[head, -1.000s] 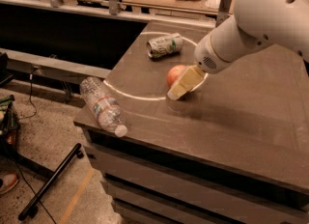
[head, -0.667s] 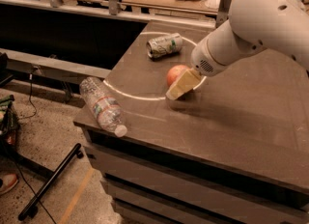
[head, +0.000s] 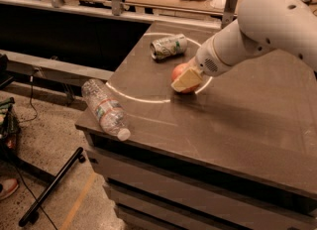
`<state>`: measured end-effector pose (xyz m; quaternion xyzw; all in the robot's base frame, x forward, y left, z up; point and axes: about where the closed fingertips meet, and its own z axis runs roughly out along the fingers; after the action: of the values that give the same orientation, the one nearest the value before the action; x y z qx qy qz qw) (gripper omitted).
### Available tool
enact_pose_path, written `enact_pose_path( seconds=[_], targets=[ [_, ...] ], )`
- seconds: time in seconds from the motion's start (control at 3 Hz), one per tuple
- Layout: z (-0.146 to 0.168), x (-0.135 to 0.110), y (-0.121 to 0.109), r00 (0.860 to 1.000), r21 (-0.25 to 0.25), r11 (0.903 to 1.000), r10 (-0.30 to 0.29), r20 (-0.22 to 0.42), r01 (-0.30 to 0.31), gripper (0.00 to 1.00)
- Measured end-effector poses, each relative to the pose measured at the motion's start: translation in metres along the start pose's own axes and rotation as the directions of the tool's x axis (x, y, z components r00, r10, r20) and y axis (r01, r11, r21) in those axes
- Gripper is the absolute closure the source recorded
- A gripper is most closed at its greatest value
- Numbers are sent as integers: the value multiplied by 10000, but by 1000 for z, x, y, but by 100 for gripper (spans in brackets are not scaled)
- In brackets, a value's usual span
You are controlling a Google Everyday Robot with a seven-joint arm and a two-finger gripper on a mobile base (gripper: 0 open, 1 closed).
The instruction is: Move apple near 7up can
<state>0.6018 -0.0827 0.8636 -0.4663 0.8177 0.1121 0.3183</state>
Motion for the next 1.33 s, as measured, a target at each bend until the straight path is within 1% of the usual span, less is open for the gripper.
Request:
enact_pose_path(
  seconds=[0.33, 0.67, 1.0, 1.33],
  targets=[
    [-10, -10, -37, 9986, 569, 9976, 373, 372, -394, 100],
    [-17, -46, -88, 9964, 1316, 9908, 195, 822, -302, 100],
    [-11, -60, -126, 9939, 1902, 9793, 509, 981, -690, 100],
    [-8, -51, -141, 9916, 2120, 9717, 856, 969, -1045, 100]
  ],
)
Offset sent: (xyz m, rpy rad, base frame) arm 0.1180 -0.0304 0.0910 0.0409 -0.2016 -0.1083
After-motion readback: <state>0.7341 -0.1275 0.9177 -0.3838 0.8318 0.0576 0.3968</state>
